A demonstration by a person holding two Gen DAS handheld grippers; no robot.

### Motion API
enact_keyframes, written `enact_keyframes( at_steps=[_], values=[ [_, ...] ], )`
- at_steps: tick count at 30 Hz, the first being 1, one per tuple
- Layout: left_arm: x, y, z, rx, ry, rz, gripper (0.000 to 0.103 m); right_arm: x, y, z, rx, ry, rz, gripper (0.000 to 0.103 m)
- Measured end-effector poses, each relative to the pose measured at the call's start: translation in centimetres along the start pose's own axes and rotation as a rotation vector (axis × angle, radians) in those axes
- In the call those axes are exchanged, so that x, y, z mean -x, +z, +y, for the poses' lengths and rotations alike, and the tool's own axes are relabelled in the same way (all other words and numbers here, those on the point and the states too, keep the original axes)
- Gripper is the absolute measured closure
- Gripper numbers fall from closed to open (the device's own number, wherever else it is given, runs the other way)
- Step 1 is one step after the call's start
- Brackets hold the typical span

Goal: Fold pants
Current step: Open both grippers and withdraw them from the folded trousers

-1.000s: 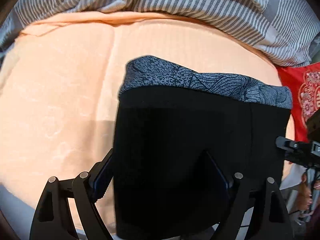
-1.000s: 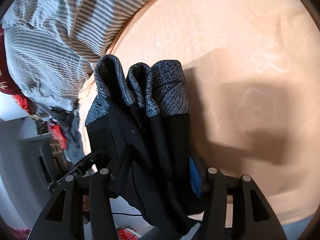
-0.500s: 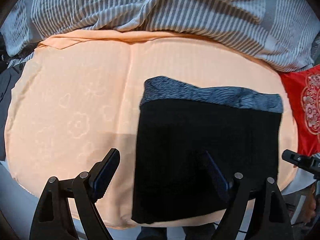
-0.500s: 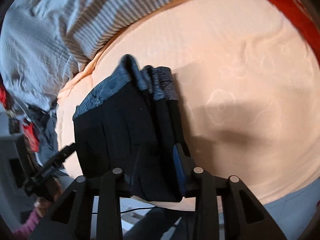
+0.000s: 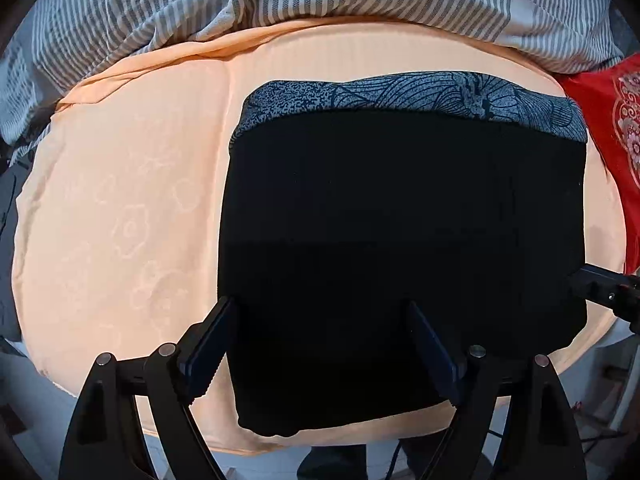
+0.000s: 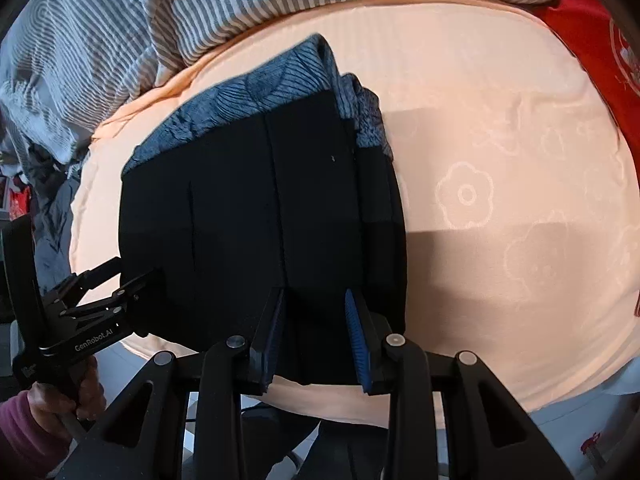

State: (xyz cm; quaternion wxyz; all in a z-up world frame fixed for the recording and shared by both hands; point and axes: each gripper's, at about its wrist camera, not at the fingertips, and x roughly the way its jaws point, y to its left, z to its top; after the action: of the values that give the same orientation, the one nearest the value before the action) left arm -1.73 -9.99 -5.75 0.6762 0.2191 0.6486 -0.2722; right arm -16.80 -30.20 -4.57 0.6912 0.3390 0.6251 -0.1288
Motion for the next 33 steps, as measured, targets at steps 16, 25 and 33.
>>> enact_keyframes(
  at_steps=[16,25,33],
  values=[
    [5.9,-3.1,-0.2,-0.017,-0.013,0.03,0.017,3.6,-5.0,1.8,-0.059,-0.062,0.07,0.032],
    [9.3,-5.6,-0.2,-0.077,-0.01,0.034,0.0,5.9,-7.2,4.7,-0.049,-0.095,0.059,0.018],
    [11.9,-6.0,0.3,-0.086,-0.04,0.019,0.0,8.2,-7.2,6.8,-0.048,-0.128,-0.002,0.018]
  ],
)
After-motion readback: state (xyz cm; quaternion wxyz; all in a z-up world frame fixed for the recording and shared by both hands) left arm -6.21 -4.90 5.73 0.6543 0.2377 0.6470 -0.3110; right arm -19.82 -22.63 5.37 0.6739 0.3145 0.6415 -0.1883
